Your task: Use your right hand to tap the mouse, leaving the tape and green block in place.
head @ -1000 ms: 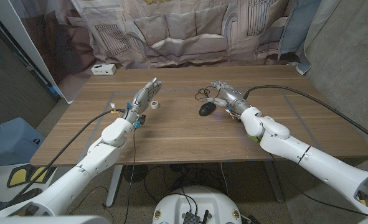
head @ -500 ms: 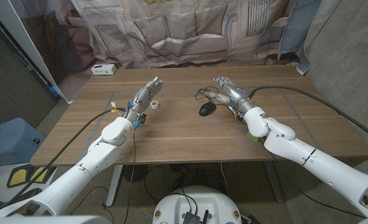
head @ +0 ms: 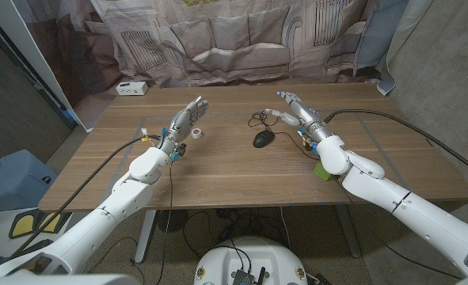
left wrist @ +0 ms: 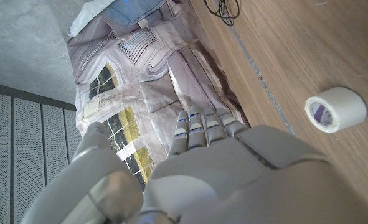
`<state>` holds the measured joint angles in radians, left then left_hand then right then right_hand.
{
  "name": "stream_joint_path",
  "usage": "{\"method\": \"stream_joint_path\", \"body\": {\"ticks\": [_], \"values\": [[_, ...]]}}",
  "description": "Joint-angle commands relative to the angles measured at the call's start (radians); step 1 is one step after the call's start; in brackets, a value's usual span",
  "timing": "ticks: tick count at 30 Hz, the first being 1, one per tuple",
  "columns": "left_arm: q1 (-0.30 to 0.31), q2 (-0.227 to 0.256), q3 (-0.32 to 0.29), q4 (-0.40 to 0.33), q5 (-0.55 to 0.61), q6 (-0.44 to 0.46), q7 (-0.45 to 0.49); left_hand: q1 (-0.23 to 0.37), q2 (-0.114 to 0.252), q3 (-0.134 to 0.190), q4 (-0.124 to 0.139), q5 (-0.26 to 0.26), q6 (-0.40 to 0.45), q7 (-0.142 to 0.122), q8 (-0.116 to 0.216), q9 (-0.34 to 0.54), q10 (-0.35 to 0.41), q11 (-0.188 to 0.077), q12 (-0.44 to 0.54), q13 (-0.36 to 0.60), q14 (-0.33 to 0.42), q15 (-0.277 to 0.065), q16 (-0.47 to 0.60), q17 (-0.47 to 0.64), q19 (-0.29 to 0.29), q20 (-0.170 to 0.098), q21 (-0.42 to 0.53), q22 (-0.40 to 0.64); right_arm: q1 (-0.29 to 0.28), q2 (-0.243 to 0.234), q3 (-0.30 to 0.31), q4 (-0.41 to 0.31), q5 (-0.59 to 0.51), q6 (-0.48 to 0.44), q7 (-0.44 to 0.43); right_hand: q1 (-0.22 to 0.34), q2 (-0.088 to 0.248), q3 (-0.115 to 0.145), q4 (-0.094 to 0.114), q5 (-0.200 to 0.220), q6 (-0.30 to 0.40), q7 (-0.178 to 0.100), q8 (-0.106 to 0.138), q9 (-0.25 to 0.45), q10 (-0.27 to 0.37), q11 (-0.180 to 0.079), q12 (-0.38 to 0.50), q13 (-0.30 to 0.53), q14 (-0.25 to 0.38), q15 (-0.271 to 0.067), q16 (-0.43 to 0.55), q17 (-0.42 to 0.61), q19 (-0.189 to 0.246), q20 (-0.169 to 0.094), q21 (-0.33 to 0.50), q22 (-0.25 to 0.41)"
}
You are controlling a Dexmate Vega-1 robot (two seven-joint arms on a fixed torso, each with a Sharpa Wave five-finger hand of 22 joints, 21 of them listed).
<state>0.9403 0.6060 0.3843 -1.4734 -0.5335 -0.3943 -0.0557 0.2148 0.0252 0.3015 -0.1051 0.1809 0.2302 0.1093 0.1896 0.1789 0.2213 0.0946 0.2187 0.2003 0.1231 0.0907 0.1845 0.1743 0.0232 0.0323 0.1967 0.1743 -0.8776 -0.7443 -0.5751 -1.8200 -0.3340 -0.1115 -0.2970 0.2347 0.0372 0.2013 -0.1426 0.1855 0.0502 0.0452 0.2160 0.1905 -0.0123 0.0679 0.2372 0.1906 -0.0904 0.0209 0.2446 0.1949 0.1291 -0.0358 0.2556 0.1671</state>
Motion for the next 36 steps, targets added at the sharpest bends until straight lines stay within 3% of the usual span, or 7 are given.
{"method": "stream_joint_path", "body": {"ticks": [1,6,9,12,20,36], "values": [[-0.009,-0.013,0.006,0.008,0.010,-0.008,0.008,0.002,0.011,0.005,-0.010,0.002,0.005,0.006,0.001,0.004,0.002,0.004,-0.001,0.002,0.008,-0.001,0.003,0.004,0.007,-0.039,0.006,0.003,-0.037,0.001,0.069,0.012,0.135,0.084,-0.001,0.013,-0.001,0.003,-0.006,0.005,0.007,0.004,-0.001,0.002,0.011,0.004,0.005,0.002,0.009,0.002,0.006,0.002,0.014,-0.003,0.002,0.003],[-0.015,-0.019,0.011,0.015,0.013,-0.012,0.007,0.004,0.012,0.006,-0.012,0.002,0.013,0.010,0.004,0.004,0.005,0.003,0.000,0.002,0.010,-0.006,0.003,0.003,0.014,-0.054,0.007,0.003,-0.050,0.005,0.098,0.036,0.204,0.149,0.002,0.015,-0.001,0.003,-0.006,0.005,0.020,0.006,0.002,0.002,0.027,0.006,0.007,0.001,0.017,0.004,0.005,0.002,0.020,-0.001,-0.001,0.003],[-0.018,-0.025,0.012,0.017,0.011,-0.009,0.010,0.005,0.012,0.006,-0.013,0.002,0.010,0.010,0.002,0.004,0.004,0.003,0.000,0.002,0.005,-0.007,0.001,0.003,0.015,-0.044,0.007,0.002,-0.056,0.007,0.114,0.046,0.242,0.182,0.007,0.016,-0.003,0.002,-0.005,0.005,0.029,0.009,0.003,0.001,0.042,0.013,0.010,0.001,0.028,0.004,0.006,0.002,0.029,-0.001,-0.002,0.003],[-0.018,-0.033,0.011,0.020,0.013,-0.015,0.020,0.006,0.012,0.006,-0.014,0.002,0.006,0.010,0.001,0.004,-0.002,0.005,-0.003,0.002,0.001,-0.004,0.000,0.003,0.013,-0.018,0.005,0.002,-0.061,0.012,0.131,0.058,0.293,0.214,0.024,0.016,-0.005,0.001,-0.005,0.006,0.039,0.009,0.005,0.001,0.055,0.010,0.012,0.001,0.038,0.004,0.008,0.002,0.040,-0.002,-0.002,0.003],[-0.041,-0.052,0.016,0.063,0.011,-0.024,0.013,0.006,0.012,0.006,-0.015,0.002,0.009,0.010,0.002,0.003,0.002,0.007,-0.001,0.002,0.005,-0.004,0.001,0.003,0.018,-0.022,0.006,0.002,-0.056,0.040,0.166,0.137,0.462,0.330,0.101,0.012,-0.013,-0.004,-0.002,0.005,0.070,0.019,0.012,0.001,0.085,0.020,0.016,0.001,0.064,0.011,0.011,0.003,0.064,-0.001,-0.003,0.002],[-0.104,-0.073,0.038,0.129,0.013,-0.031,-0.032,0.004,0.013,0.005,-0.015,0.001,0.008,0.006,0.001,0.003,0.003,0.003,-0.001,0.002,0.006,-0.006,0.002,0.003,0.014,-0.010,0.003,0.003,-0.056,0.092,0.204,0.268,0.650,0.484,0.191,0.006,-0.018,-0.010,0.002,0.005,0.091,0.023,0.014,0.001,0.105,0.031,0.016,0.001,0.078,0.016,0.011,0.004,0.080,0.003,-0.007,0.002]]}}
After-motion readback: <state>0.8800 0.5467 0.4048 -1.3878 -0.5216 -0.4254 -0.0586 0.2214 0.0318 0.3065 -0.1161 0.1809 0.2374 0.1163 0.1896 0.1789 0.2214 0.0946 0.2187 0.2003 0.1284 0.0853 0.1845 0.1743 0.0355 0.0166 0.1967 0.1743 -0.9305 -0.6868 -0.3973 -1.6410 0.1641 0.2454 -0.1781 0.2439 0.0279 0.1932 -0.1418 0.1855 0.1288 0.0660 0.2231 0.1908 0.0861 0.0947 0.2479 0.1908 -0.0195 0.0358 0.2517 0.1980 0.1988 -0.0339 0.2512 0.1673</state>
